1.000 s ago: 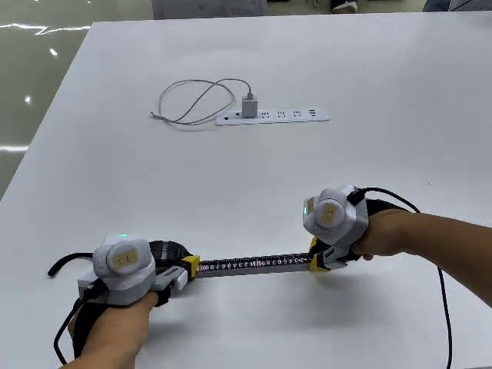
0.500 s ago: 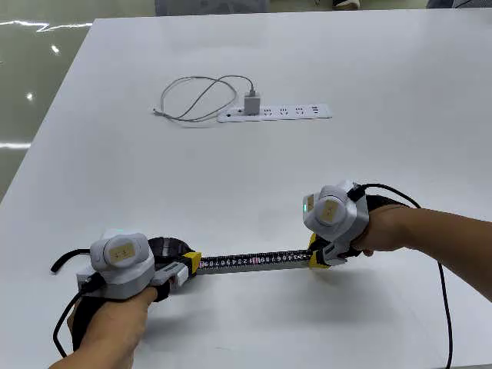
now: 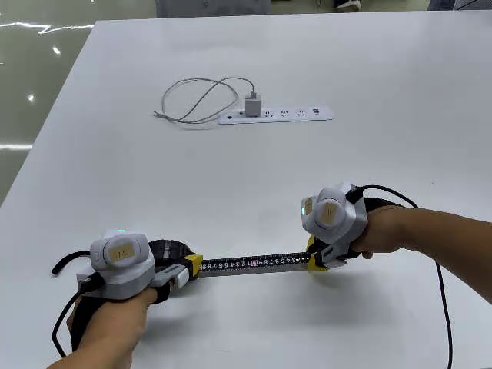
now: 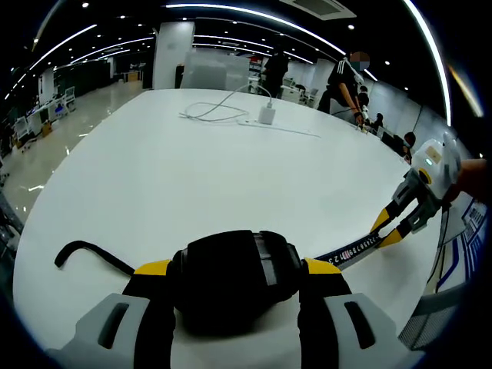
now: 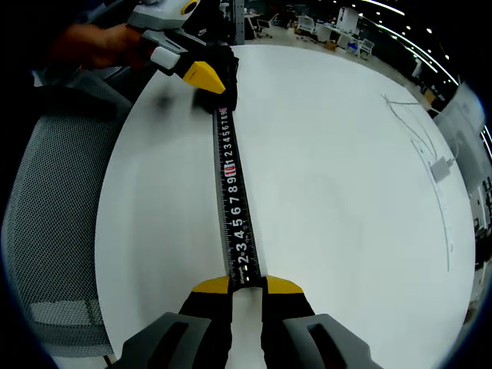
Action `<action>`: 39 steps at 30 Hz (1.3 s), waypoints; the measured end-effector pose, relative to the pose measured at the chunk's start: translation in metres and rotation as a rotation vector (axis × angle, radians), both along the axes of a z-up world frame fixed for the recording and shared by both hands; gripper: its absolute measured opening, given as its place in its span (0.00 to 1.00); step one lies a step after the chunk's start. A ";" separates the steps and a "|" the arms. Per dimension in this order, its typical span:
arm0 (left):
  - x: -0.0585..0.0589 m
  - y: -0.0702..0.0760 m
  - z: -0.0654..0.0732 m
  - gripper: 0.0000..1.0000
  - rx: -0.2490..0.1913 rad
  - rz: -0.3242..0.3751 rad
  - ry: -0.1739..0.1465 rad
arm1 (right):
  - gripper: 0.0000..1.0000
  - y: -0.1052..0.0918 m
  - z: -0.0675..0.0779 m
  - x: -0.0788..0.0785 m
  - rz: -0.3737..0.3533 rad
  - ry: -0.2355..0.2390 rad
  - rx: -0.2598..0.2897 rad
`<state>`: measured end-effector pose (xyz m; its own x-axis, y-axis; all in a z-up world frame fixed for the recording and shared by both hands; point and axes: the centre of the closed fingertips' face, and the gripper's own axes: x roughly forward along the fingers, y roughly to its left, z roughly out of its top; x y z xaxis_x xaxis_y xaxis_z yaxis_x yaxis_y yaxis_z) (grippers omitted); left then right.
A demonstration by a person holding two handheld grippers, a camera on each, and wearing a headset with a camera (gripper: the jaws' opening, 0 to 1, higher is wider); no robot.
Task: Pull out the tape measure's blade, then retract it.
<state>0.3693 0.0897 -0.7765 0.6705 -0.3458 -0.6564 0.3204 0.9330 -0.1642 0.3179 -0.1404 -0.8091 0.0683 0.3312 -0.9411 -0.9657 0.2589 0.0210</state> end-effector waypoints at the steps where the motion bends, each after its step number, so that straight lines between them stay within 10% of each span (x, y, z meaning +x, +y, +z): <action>1: 0.000 0.000 0.000 0.61 -0.004 0.001 0.001 | 0.10 0.000 0.000 0.000 0.016 -0.005 -0.002; 39: 0.000 -0.001 -0.003 0.62 0.002 -0.010 0.012 | 0.10 0.016 0.000 0.001 -0.010 0.011 0.003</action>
<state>0.3692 0.0886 -0.7790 0.6592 -0.3511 -0.6650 0.3277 0.9300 -0.1663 0.3193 -0.1245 -0.8091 0.0609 0.3335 -0.9408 -0.9628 0.2682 0.0328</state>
